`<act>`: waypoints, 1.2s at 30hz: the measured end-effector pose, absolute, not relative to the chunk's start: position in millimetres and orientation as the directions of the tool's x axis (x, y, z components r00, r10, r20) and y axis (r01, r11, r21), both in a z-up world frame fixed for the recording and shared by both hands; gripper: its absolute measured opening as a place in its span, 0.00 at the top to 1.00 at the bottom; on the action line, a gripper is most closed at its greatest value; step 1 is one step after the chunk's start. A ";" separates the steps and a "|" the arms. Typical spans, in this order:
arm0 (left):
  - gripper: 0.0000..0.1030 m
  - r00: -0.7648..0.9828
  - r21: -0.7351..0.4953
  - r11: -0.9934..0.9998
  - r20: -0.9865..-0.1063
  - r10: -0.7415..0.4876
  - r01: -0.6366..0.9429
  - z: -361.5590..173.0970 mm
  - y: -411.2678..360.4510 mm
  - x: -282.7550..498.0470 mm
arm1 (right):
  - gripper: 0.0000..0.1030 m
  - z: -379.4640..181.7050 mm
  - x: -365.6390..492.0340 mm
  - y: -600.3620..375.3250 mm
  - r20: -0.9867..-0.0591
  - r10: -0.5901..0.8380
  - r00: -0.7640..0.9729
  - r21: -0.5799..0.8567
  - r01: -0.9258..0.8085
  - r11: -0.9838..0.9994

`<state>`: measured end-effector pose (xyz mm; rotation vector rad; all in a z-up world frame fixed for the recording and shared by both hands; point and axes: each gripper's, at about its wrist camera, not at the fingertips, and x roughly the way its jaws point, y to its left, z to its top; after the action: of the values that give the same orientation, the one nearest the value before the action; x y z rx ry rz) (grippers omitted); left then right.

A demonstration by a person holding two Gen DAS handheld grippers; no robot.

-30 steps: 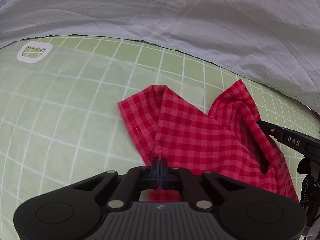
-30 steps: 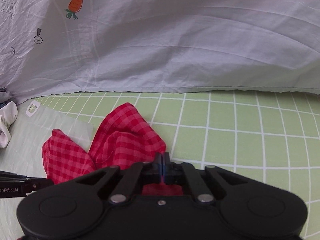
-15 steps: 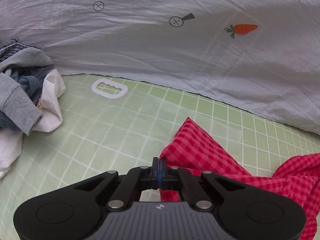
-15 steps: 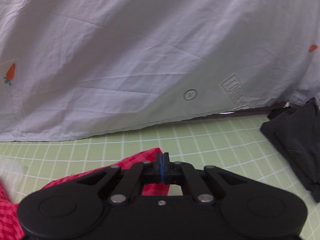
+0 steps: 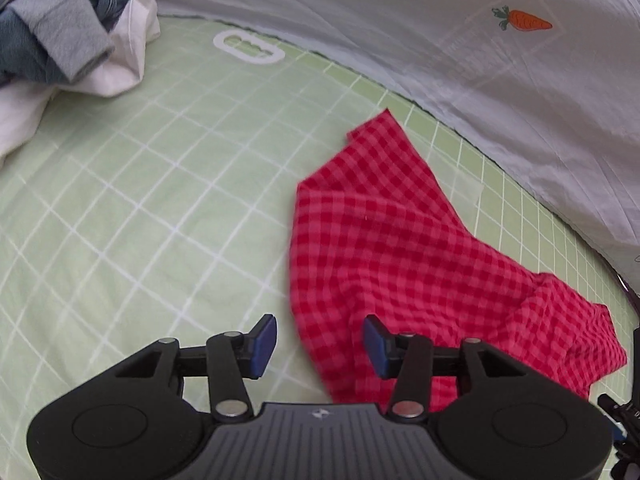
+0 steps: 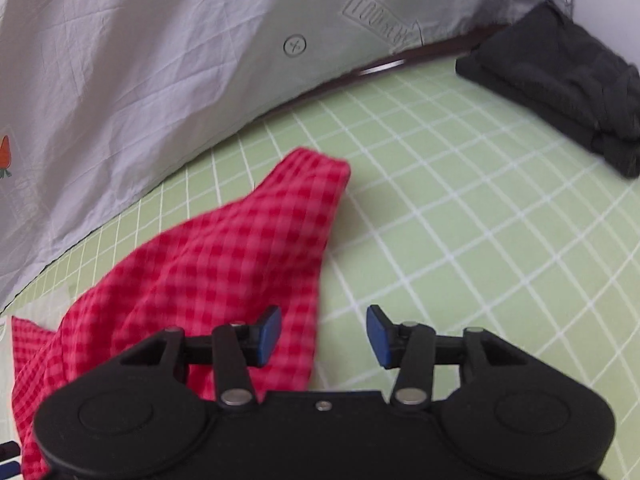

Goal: Fold clothes

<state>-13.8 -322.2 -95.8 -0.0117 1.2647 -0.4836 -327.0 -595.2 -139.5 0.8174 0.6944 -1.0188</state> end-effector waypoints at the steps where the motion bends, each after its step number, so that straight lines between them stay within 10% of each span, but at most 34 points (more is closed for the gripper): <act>1: 0.51 0.178 -0.295 0.899 -0.914 -0.364 0.325 -102.0 -319.9 -20.3 | 0.52 -143.8 -328.4 -585.8 -0.823 -0.423 0.379 0.277 0.918 0.284; 7: 0.51 0.059 -0.426 0.862 -0.887 -0.457 0.277 -120.0 -313.7 -43.2 | 0.47 -153.0 -327.1 -534.6 -0.839 -0.315 0.444 0.357 0.885 0.298; 10: 0.79 0.065 -0.417 0.856 -0.888 -0.456 0.305 -118.9 -316.7 -47.4 | 0.90 -151.2 -324.8 -522.5 -0.836 -0.298 0.461 0.360 0.871 0.336; 11: 0.93 0.068 -0.414 0.854 -0.888 -0.455 0.315 -117.7 -317.0 -48.7 | 0.93 -150.4 -324.8 -518.8 -0.833 -0.294 0.468 0.362 0.864 0.350; 16: 0.94 0.137 -0.484 0.802 -0.821 -0.554 0.349 -73.1 -286.9 -70.6 | 0.98 -106.9 -350.8 -488.5 -0.779 -0.388 0.493 0.338 0.851 0.403; 32: 0.94 0.074 -0.359 0.886 -0.915 -0.395 0.294 -100.2 -165.1 -155.0 | 0.97 -112.7 -433.0 -408.2 -0.827 -0.352 0.439 0.263 0.855 0.447; 36: 0.94 0.079 -0.348 0.895 -0.921 -0.383 0.277 -102.4 -149.7 -165.5 | 0.67 -118.7 -427.7 -402.3 -0.824 -0.316 0.471 0.288 0.827 0.482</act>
<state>-165.5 -149.7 -102.4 -0.0904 1.4079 -0.4947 -427.7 -402.3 -118.7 0.7636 0.7810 -0.7904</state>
